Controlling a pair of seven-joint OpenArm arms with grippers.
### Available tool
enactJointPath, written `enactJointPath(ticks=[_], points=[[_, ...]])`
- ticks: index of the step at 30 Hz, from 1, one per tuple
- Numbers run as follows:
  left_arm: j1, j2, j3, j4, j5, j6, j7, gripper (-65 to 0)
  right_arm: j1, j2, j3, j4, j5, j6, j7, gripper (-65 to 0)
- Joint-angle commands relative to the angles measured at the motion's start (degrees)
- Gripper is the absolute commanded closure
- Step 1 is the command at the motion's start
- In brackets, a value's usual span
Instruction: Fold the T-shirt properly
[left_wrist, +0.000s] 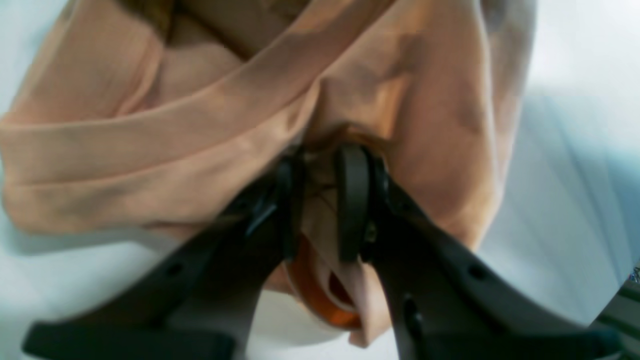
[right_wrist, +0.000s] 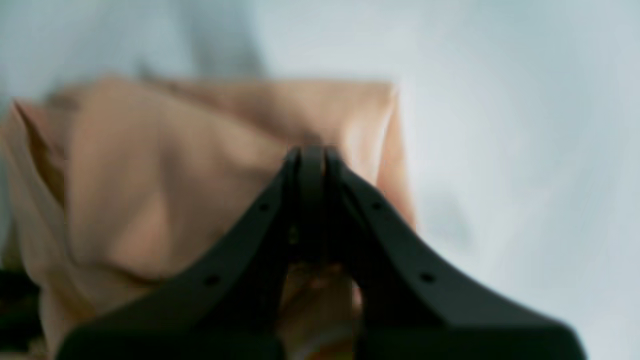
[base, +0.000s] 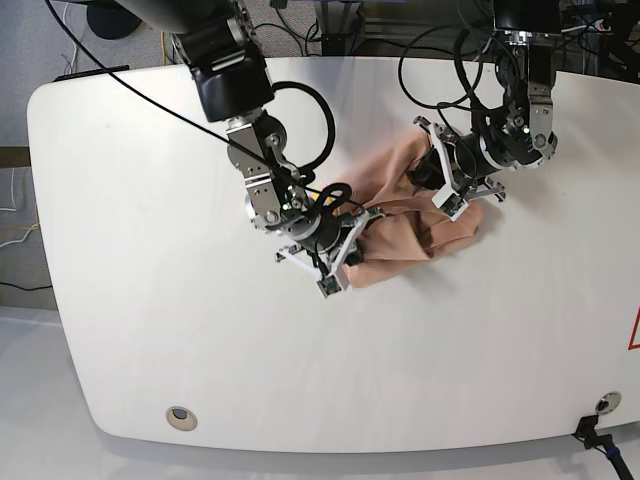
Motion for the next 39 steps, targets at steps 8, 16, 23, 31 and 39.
enactJointPath(ticks=[8, 16, 23, 31, 39], points=[[-9.88, -3.17, 0.13, -5.39, -0.52, -0.06, -0.91, -9.5, -8.17, 2.43, 0.14, 7.98, 0.46, -0.18, 0.7, 0.0], [-10.76, -3.34, -0.05, -5.04, -0.52, -0.06, -0.91, -9.5, -8.08, 2.34, 0.14, 10.53, 0.46, -0.27, 0.61, 0.0], [-10.23, -4.57, -1.72, 0.93, -0.43, -0.06, -0.91, -9.5, -7.02, 2.52, 0.05, 19.58, 0.2, -0.27, -2.64, 0.0], [-5.4, -4.4, -10.51, 5.68, 5.54, -0.06, -3.11, -9.5, -11.42, 7.97, 0.14, 28.81, 0.11, -0.36, -2.29, 0.0], [1.29, -4.48, -15.61, 7.79, 5.72, -0.06, -7.5, -9.5, -20.39, 9.99, 5.59, 36.9, 0.11, -0.36, -2.29, 0.0]])
